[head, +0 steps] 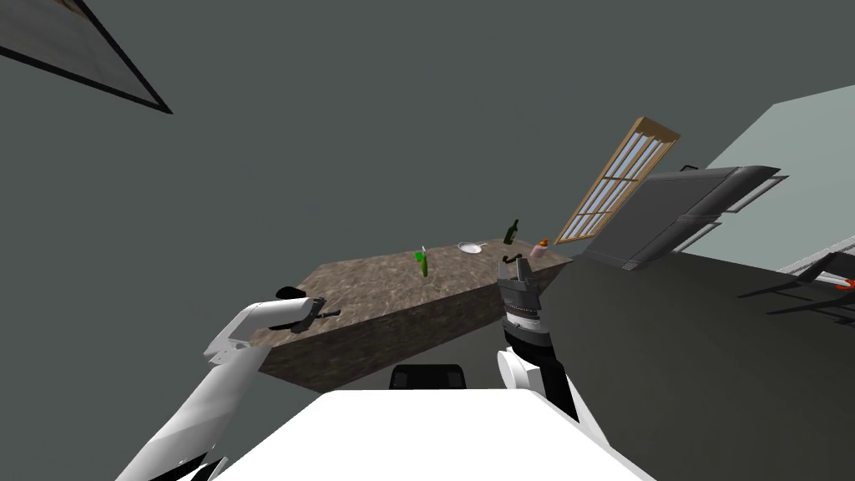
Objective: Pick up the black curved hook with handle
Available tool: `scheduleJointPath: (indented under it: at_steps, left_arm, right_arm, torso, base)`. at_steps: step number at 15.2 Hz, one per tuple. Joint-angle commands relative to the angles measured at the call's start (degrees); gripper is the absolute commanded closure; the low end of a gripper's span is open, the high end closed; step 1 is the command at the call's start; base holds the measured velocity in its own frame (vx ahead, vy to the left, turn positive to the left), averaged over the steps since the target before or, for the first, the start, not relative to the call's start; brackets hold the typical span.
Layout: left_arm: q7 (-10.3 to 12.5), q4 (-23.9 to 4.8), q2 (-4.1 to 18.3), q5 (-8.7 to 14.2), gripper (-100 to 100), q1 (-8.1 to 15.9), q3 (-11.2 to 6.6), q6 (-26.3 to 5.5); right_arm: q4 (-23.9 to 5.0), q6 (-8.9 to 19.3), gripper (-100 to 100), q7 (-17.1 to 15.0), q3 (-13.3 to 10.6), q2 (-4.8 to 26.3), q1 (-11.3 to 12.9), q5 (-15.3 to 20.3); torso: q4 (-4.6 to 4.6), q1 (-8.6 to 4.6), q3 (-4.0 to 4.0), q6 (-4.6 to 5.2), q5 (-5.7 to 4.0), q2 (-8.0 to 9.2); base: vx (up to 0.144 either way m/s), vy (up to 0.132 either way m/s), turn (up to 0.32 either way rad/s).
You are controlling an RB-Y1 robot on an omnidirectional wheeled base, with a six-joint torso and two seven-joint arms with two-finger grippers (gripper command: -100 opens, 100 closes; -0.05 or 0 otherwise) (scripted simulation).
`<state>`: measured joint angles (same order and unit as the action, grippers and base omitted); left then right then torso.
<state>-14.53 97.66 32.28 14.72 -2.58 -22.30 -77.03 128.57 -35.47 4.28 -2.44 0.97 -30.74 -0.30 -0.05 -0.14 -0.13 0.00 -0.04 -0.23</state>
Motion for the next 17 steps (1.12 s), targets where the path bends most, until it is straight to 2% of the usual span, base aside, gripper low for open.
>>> scheduleJointPath:
  at_steps: [1,2,3,4,6,8,9,11,12,13,14,16,17]
  left_arm:
    - [-0.6,-1.3,0.7,0.0,-100,0.6,-0.67,-2.8]
    - [-0.6,-1.3,0.7,0.0,-100,0.6,-0.67,-2.8]
    - [-1.0,-2.2,1.1,0.0,-100,0.9,-1.15,-4.6]
    - [-1.0,-2.2,1.1,0.0,-100,0.9,-1.15,-4.6]
    - [-1.7,-3.7,1.9,0.1,-100,1.4,-1.84,-7.2]
    - [-2.0,-4.3,2.3,0.1,-100,1.6,-2.13,-8.3]
    - [-1.8,-4.2,2.1,0.1,-100,1.6,-1.93,-7.3]
    - [-5.1,-7.7,1.8,-0.5,-100,3.2,-4.21,-5.8]
    - [-5.1,-7.7,1.8,-0.5,-100,3.2,-4.21,-5.8]
    - [-6.6,-9.4,1.6,-0.9,-100,3.9,-5.31,-4.9]
    - [-6.6,-9.4,1.6,-0.9,-100,3.9,-5.31,-4.9]
    - [-9.6,-12.5,1.2,-1.5,-100,5.4,-7.53,-3.1]
    - [-9.8,-12.8,1.2,-1.5,-100,5.4,-7.53,-3.1]
  right_arm:
    - [0.0,0.0,0,0.0,0.0,0.0,0.0,0.0]
    - [0.0,0.0,0,0.0,0.0,0.0,0.0,0.0]
    - [0.0,0.0,0,0.0,0.0,0.0,0.0,0.0]
    - [0.0,0.0,0,0.0,0.0,0.0,0.0,0.0]
    - [0.0,0.0,0,0.0,0.0,0.0,0.0,0.0]
    - [0.0,0.0,0,0.0,0.0,0.0,0.0,0.0]
    - [0.0,0.0,0,0.0,0.0,0.0,0.0,0.0]
    - [0.0,0.0,0,0.0,0.0,0.0,0.0,0.0]
    - [0.0,0.0,0,0.0,0.0,0.0,0.0,0.0]
    - [0.0,0.0,0,0.0,0.0,0.0,0.0,0.0]
    - [0.0,0.0,0,0.0,0.0,0.0,0.0,0.0]
    - [0.0,0.0,0,0.0,0.0,0.0,0.0,0.0]
    - [0.0,0.0,0,0.0,0.0,0.0,0.0,0.0]
  torso:
    - [0.0,0.0,0.0,0.0,0.0,0.0]
    - [0.01,0.02,0.02,-0.01,0.0,0.02]
    - [0.01,0.03,0.02,0.0,0.01,0.03]
    - [0.01,0.04,0.01,0.01,0.01,0.01]
    - [0.0,0.03,0.0,0.0,0.01,-0.01]
    - [0.0,-0.01,-0.02,0.0,0.0,-0.04]
    - [0.0,0.01,-0.02,0.0,0.0,-0.03]
    - [0.02,0.06,0.05,0.0,0.02,0.09]
    - [0.03,0.03,0.07,-0.01,0.01,0.12]
    - [0.03,0.01,0.08,-0.01,0.01,0.14]
    - [0.04,-0.02,0.09,-0.01,0.0,0.16]
    - [0.04,-0.03,0.11,-0.01,0.0,0.19]
    - [0.04,-0.05,0.11,-0.01,-0.01,0.19]
  base:
    - [0.045,-0.028,-0.012]
    - [0.044,-0.027,-0.008]
    - [0.053,-0.025,-0.015]
    - [0.057,-0.023,-0.014]
    - [0.058,-0.038,-0.015]
    - [0.064,-0.035,-0.009]
    - [0.033,-0.016,0.0]
    - [0.017,-0.026,0.017]
    - [0.016,-0.039,0.021]
    - [0.012,-0.047,0.017]
    - [0.007,-0.046,0.015]
    - [0.009,-0.047,0.023]
    - [0.008,-0.048,0.016]
